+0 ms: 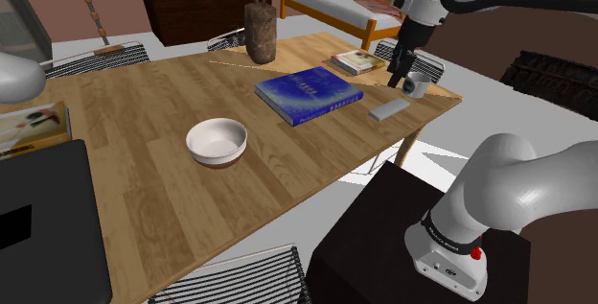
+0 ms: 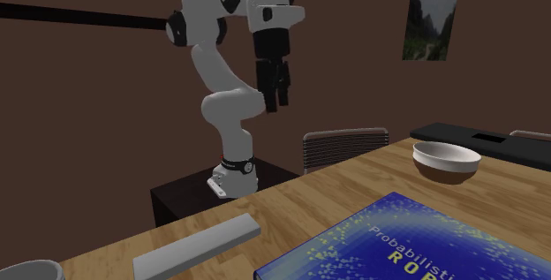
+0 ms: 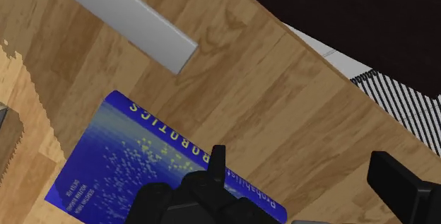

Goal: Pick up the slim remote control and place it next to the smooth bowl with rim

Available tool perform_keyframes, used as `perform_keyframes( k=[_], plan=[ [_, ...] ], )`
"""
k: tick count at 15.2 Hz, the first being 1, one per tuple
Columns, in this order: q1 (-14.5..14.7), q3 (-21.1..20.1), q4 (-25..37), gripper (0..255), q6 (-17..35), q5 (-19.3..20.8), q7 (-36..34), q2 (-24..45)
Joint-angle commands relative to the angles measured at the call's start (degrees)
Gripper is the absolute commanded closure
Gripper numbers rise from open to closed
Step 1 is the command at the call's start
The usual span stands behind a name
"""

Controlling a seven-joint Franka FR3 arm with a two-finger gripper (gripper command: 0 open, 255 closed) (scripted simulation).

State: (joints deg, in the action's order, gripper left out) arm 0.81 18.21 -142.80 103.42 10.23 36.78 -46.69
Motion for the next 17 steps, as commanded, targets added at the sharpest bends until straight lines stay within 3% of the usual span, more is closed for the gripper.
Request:
perform_keyframes(
  k=[1,10,14,17],
  plan=[
    [0.1,3.2,-1.7,0,1.5,2.2,5.8,0.2],
    [3.2,19.5,-1.8,0,10.2,10.5,30.9,9.7],
    [6.9,27.7,0.8,0,15.2,11.7,42.6,17.1],
    [11.3,34.8,3.5,0,19.3,10.4,52.1,24.0]
  ],
)
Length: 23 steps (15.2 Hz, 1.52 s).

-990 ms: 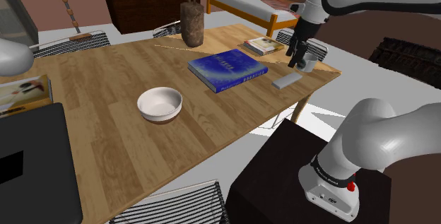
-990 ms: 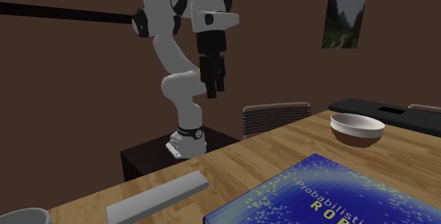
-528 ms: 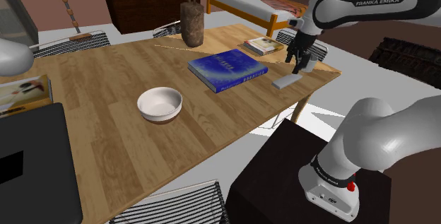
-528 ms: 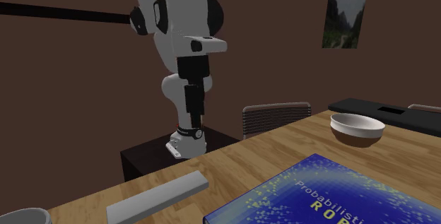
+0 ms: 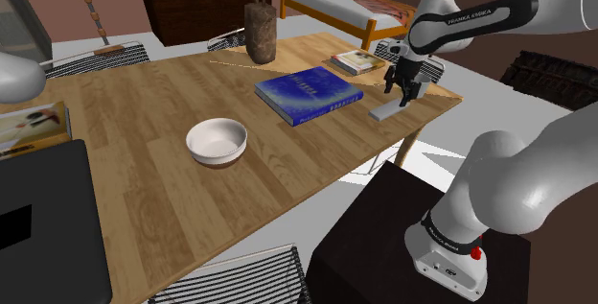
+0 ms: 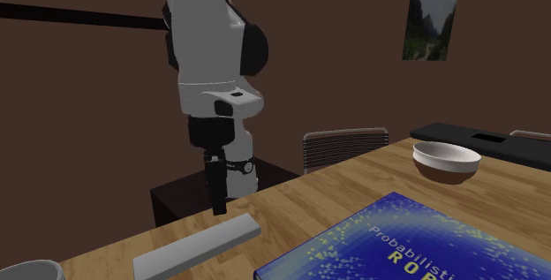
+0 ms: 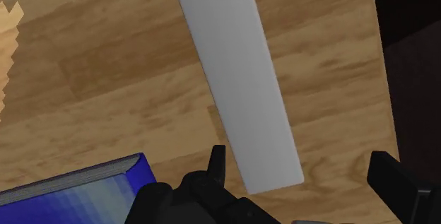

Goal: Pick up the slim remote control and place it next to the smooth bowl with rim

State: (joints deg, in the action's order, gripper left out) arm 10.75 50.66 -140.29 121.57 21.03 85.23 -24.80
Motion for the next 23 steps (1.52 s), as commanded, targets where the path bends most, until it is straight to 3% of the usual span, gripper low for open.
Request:
perform_keyframes(
  k=[1,3,10,19,20,23],
  plan=[
    [3.2,5.0,2.1,0,2.6,-1.5,7.2,4.8],
    [7.5,10.6,4.3,0,5.4,-5.1,14.9,10.9],
    [10.6,14.9,1.8,0,12.2,-10.5,19.1,17.0],
    [10.9,15.2,1.6,0,12.7,-11.2,19.6,17.6],
    [10.9,15.2,1.6,255,12.7,-11.2,19.6,17.6],
    [10.9,15.2,1.6,255,12.7,-11.1,19.6,17.6]
  ],
)
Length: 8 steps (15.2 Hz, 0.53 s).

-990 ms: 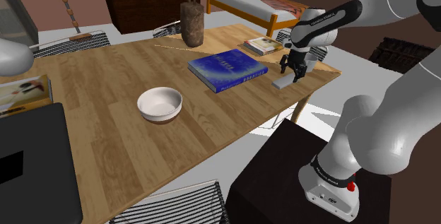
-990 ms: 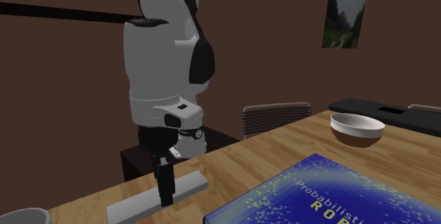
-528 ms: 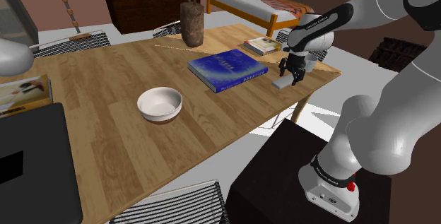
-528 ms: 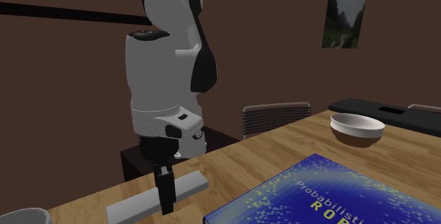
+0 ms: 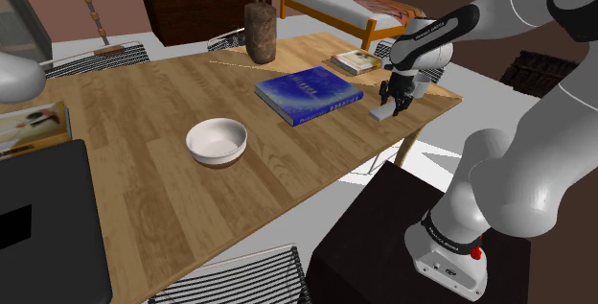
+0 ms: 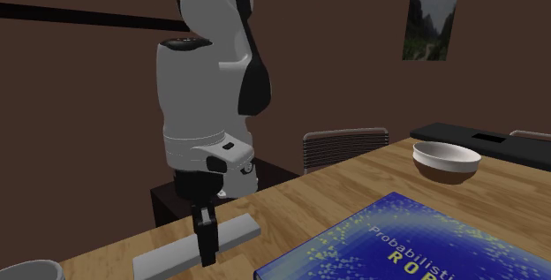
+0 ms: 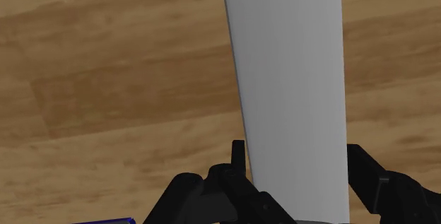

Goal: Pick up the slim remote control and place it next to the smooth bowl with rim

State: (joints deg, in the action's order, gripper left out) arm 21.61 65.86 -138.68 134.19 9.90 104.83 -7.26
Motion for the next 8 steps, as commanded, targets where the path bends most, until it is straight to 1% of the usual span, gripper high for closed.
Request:
perform_keyframes(
  k=[1,6,8],
  plan=[
    [0.0,0.0,0.0,255,0.1,0.0,0.0,0.1],
    [0.0,0.0,0.0,255,0.1,-0.1,0.0,0.1],
    [-1.0,-1.2,0.6,255,-1.9,2.2,-1.7,-2.1]
  ],
)
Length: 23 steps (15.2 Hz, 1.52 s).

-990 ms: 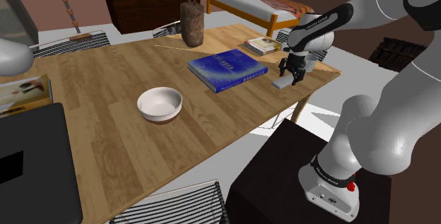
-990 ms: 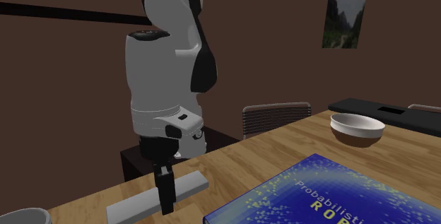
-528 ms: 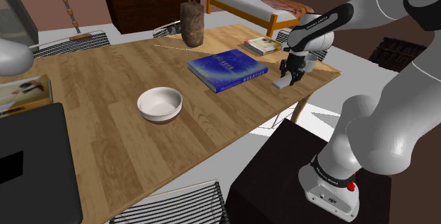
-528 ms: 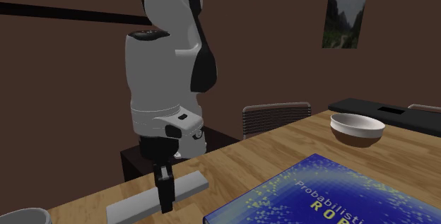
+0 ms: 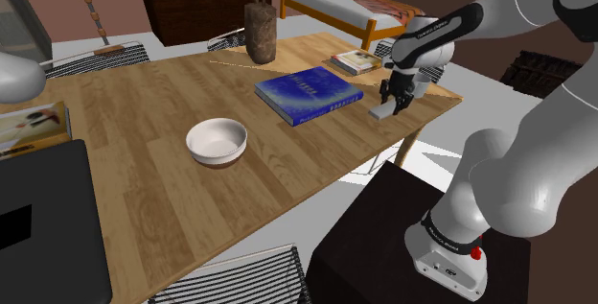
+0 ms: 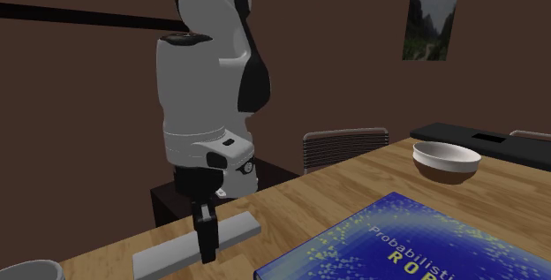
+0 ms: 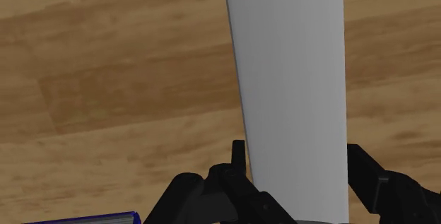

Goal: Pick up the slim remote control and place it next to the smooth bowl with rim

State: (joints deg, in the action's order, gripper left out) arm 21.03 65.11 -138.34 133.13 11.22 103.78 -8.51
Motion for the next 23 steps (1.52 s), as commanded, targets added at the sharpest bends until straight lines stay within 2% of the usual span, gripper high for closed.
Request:
perform_keyframes(
  k=[1,10,23],
  plan=[
    [-0.9,-1.1,0.6,255,-1.8,1.8,-1.4,-1.8],
    [-4.3,-6.3,4.0,255,-10.2,6.6,-5.2,-8.5],
    [-6.4,-11.7,10.5,255,-21.4,8.4,-7.2,-13.8]
  ],
)
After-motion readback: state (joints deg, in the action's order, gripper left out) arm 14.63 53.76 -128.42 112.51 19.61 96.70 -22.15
